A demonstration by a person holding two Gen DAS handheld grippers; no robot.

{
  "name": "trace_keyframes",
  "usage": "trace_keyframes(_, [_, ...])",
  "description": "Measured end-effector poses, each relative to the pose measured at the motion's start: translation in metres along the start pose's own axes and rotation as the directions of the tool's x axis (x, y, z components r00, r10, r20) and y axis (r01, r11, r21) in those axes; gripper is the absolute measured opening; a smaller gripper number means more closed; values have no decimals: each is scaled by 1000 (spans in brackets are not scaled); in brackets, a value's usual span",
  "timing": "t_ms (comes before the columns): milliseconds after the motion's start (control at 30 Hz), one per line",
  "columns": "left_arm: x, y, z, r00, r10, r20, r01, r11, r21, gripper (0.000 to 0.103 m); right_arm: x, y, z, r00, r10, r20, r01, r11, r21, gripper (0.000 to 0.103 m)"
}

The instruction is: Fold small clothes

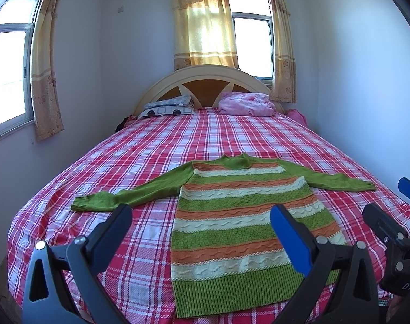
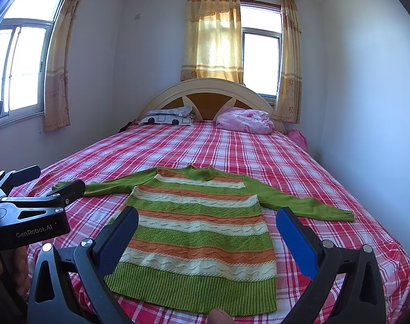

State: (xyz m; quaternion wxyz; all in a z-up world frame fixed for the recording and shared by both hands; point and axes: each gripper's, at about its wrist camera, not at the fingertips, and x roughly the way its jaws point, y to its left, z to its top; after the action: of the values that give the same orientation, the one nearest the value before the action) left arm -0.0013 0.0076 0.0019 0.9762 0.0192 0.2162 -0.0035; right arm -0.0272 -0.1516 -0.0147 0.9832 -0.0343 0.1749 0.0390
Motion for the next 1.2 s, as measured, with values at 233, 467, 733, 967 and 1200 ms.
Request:
trace_keyframes(233, [0,1,-1,1000,1,-3,-1,1000,-5,103,0,2,0,1000,4,-1,-4,1000,-2,102])
trace_keyframes(467, [2,2,-1,1000,2,-7,-2,1000,-5,103,1,3,-1,1000,6,-8,-6,1000,0,102])
trace_keyframes(733, [12,2,-5,999,3,-34,-4,1000,-8,103,12,1,-7,999,21,-32,-21,1000,3,102])
trace_keyframes(967, [31,-6,-14,998,10,-60,-9,1000,25,103,32,-11,-17,996,55,-70,-52,998,38,102])
trace_keyframes(1200, [74,-9,-22,992,10,-125,-4,999,44,103,77,-31,-39,987,41,-156,-31,997,67,102])
